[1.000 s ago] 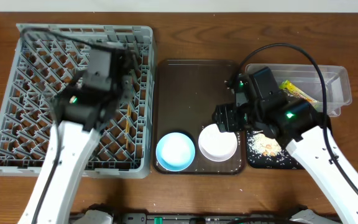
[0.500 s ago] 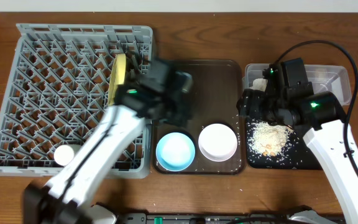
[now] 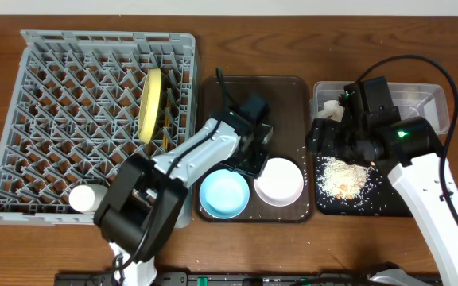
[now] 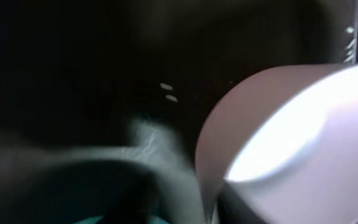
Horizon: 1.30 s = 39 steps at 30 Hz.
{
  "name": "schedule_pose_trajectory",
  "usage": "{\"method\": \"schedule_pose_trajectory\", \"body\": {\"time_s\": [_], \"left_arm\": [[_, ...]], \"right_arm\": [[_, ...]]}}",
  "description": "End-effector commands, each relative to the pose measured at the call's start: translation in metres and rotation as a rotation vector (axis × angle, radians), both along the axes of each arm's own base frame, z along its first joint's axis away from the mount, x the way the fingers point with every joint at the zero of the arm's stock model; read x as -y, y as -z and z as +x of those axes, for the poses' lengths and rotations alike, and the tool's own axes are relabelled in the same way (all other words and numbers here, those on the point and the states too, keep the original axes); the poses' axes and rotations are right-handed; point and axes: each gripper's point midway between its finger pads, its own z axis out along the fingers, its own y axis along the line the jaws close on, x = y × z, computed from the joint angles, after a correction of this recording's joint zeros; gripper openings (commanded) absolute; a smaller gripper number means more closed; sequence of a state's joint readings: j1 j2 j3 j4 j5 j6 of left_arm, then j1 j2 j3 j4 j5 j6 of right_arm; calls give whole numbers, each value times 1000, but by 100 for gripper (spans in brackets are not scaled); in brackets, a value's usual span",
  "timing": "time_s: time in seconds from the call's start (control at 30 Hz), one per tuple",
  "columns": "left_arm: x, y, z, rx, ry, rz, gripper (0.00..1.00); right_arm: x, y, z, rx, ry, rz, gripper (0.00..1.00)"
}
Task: Sort waste into correct bins and load items into the dishwasher
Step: 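Reach the left gripper to the pink bowl and grasp its rim, then lift the pink bowl and place it in the dish rack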
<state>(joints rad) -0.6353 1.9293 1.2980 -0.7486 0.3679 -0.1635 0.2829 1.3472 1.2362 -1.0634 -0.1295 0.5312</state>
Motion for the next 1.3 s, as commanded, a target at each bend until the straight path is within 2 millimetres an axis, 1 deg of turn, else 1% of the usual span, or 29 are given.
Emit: {"method": "schedule_pose_trajectory", "body": {"time_s": [0.0,0.03,0.13,0.23,0.3,0.33,0.4,0.47,0.5,0.53,0.57,0.6,0.67,0.7,0.77,0.8,0.87,0.9,0.97,1.1,1.2,1.27], "left_arm": [[3,3,2,5,2,-12,11],[5,1,4,17,1,-20,8],[10,-12,12,53,2,-47,8],[10,-33,18,94,-7,-75,8],[3,-51,26,140,-30,-82,8],[-6,-61,32,175,-58,-61,7],[-34,-83,46,267,-128,17,7],[-67,-110,56,370,-191,98,7],[-94,-132,60,448,-244,160,7],[-116,-147,61,505,-285,210,8],[-135,-161,62,555,-324,262,7],[-168,-182,62,636,-390,357,7],[-216,-213,57,746,-492,510,8],[-236,-227,54,791,-538,577,8],[-270,-251,47,866,-596,698,7],[-282,-260,45,890,-605,746,7],[-301,-273,42,922,-632,831,7],[-313,-280,41,941,-672,872,8],[-327,-286,44,958,-716,920,7],[-351,-280,67,928,-660,1032,8],[-373,-276,77,910,-719,1145,8],[-387,-270,82,882,-747,1228,7]], "right_arm": [[5,-8,4,25,25,-5,85],[5,-8,4,25,25,-5,85],[5,-8,4,25,25,-6,85],[5,-8,4,25,25,-5,85],[5,-8,4,25,25,-5,85],[5,-8,4,25,25,-5,85],[5,-8,4,25,24,-6,86],[5,-8,4,25,24,-6,86],[5,-8,4,25,25,-5,86],[5,-8,4,25,25,-5,86],[5,-8,4,26,25,-5,86],[5,-8,4,26,25,-5,86],[5,-8,4,29,25,-6,87],[5,-8,5,29,26,-7,87],[5,-9,5,32,26,-7,88],[5,-9,5,33,26,-7,88],[5,-9,6,36,26,-6,88],[5,-9,6,37,26,-6,88],[5,-10,7,41,26,-5,88],[4,-10,8,45,27,-4,89],[4,-10,8,45,26,-4,89],[4,-10,8,45,26,-4,90]]}}
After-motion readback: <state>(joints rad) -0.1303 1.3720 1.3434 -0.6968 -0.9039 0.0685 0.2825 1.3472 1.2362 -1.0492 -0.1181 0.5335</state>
